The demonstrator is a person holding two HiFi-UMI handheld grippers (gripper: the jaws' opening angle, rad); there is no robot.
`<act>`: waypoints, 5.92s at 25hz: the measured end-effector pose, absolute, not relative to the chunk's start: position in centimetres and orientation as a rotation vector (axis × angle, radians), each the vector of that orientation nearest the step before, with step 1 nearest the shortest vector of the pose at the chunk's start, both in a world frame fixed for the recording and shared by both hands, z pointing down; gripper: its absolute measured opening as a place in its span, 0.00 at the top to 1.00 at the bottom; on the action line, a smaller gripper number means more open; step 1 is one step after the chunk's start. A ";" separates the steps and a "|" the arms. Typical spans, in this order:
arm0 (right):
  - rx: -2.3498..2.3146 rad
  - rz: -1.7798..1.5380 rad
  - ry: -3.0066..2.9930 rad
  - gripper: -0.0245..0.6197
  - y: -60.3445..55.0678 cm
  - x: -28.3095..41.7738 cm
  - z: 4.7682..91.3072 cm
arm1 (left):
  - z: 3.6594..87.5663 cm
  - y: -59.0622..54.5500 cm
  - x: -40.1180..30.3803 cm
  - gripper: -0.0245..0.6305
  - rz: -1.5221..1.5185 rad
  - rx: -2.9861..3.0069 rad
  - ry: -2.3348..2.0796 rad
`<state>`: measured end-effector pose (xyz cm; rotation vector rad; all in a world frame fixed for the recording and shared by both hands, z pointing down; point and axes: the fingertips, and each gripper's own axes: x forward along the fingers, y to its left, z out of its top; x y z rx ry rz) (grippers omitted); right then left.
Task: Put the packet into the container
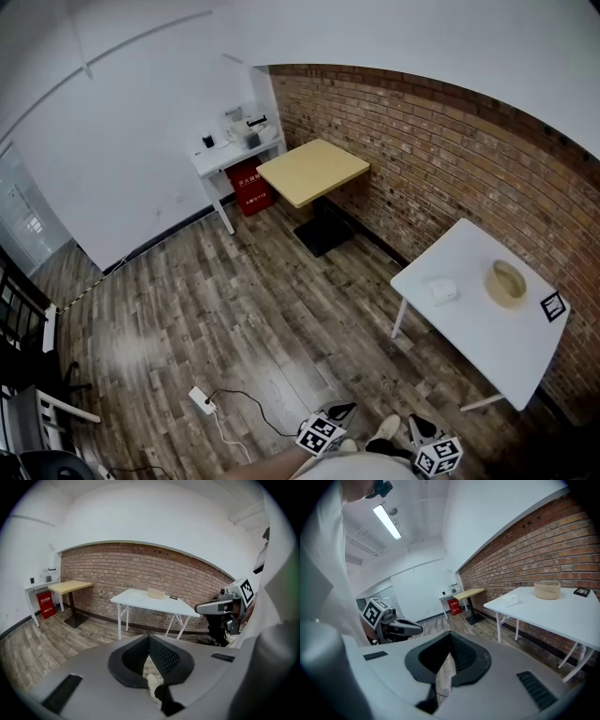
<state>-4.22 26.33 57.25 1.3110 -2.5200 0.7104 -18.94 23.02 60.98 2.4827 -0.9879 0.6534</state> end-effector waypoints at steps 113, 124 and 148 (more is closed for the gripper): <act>0.625 -0.063 -2.054 0.95 -14.3 9.2 62.6 | 62.8 -13.9 -8.4 0.95 0.694 2.424 -0.933; 0.437 -0.197 -2.019 0.95 -13.8 8.8 62.6 | 62.8 -13.2 -9.0 0.95 0.659 2.369 -1.013; 0.125 -0.519 -1.745 0.48 -15.2 9.8 68.7 | 62.9 -12.5 -10.3 0.95 0.646 2.298 -1.102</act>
